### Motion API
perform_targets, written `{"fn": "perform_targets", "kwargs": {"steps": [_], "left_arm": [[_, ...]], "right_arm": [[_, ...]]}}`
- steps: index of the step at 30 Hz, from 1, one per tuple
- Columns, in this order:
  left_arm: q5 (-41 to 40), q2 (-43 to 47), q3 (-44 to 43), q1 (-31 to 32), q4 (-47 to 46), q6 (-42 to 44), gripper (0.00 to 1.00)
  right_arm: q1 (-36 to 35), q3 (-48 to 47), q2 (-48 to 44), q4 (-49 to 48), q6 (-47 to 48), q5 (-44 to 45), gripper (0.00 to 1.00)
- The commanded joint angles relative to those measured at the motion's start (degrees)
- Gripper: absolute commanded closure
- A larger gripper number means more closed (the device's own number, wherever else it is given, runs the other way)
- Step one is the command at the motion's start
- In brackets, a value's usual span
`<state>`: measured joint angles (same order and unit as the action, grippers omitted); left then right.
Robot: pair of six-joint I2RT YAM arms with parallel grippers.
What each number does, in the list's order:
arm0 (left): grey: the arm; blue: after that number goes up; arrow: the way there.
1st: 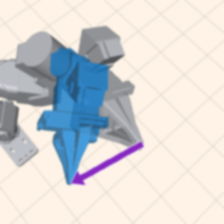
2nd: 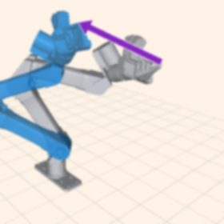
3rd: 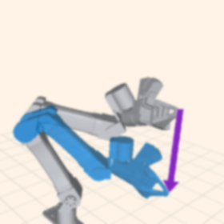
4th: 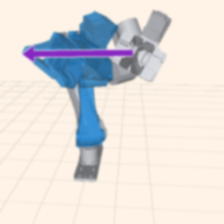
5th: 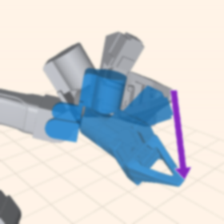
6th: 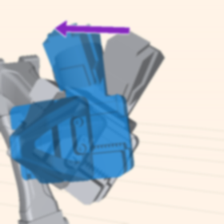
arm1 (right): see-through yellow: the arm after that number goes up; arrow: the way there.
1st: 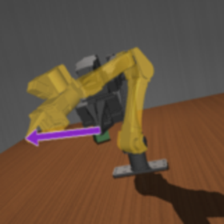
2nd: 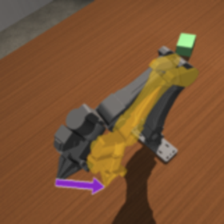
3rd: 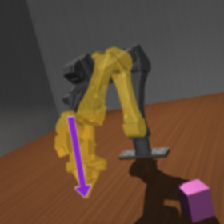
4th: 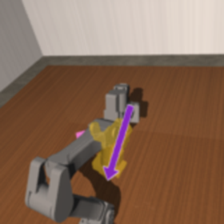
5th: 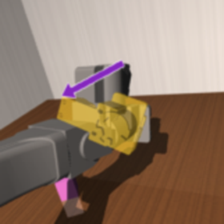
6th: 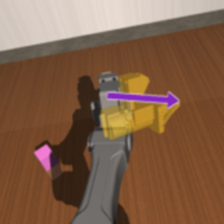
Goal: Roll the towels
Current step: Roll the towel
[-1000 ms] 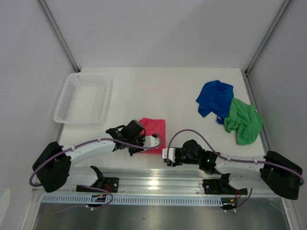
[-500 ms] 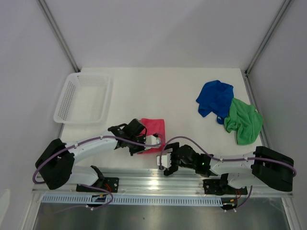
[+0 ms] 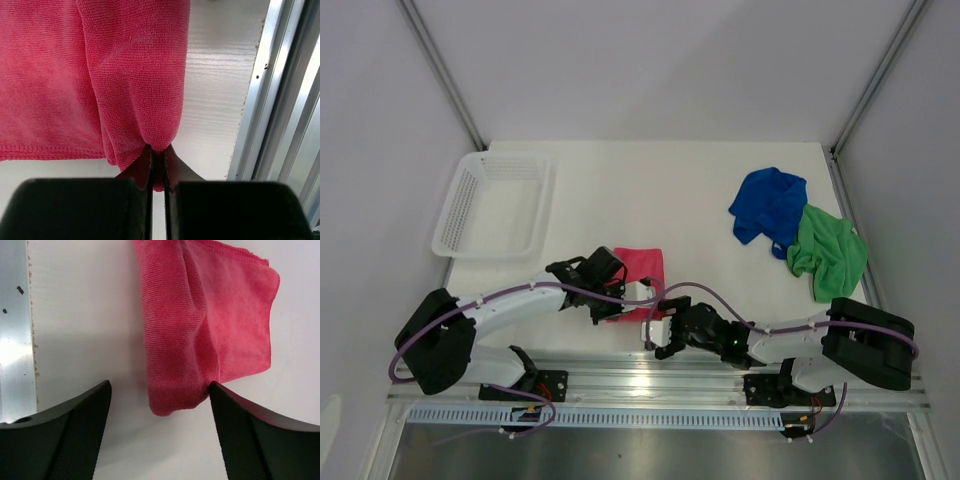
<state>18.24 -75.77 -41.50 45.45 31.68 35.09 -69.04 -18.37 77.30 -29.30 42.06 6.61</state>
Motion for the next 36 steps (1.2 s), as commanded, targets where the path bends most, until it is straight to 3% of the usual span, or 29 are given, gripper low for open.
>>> {"fn": "perform_targets", "kwargs": {"steps": [1,2,3,8,10,11,14,17,19,23,36], "left_arm": [[2.2,0.1,-2.4,-0.4,0.6,1.4,0.99],[2.1,0.2,-2.4,-0.5,0.6,1.3,0.99],[2.1,0.2,-2.3,-0.4,0.6,1.3,0.99],[2.4,-0.2,-2.2,-0.5,0.8,0.9,0.99],[2.4,-0.6,-2.2,-0.5,0.8,0.8,0.99],[2.4,-0.7,-2.3,-0.4,0.8,0.7,0.99],[2.3,-0.9,-2.3,-0.5,1.5,0.9,0.99],[3.0,-0.3,-1.9,-0.5,2.5,1.4,0.87],[4.2,1.0,-1.5,-0.5,2.8,1.4,0.73],[5.3,2.7,-0.5,-0.5,2.8,1.1,0.49],[2.7,4.7,4.9,-0.3,-3.9,-1.5,0.43]], "right_arm": [[0.8,-1.4,2.9,-4.2,-1.1,-1.1,0.2],[0.8,-1.3,3.2,-4.6,-1.2,-1.2,0.29],[1.0,-1.1,3.4,-4.9,-1.4,-1.4,0.32],[0.9,-1.1,3.9,-5.9,-1.8,-2.2,0.34],[0.9,-1.1,3.9,-6.1,-2.0,-2.7,0.41],[0.9,-1.4,4.0,-6.0,-2.3,-2.7,0.53],[1.0,-2.2,4.0,-3.4,-3.4,-3.4,0.74],[1.7,-3.2,3.7,-0.1,-5.1,-5.4,0.93],[2.5,-3.5,3.2,1.3,-6.1,-7.9,0.99],[4.3,-3.7,2.5,2.1,-8.8,-10.9,1.0],[8.7,-2.6,-0.9,1.7,-15.3,-16.8,1.0]]}}
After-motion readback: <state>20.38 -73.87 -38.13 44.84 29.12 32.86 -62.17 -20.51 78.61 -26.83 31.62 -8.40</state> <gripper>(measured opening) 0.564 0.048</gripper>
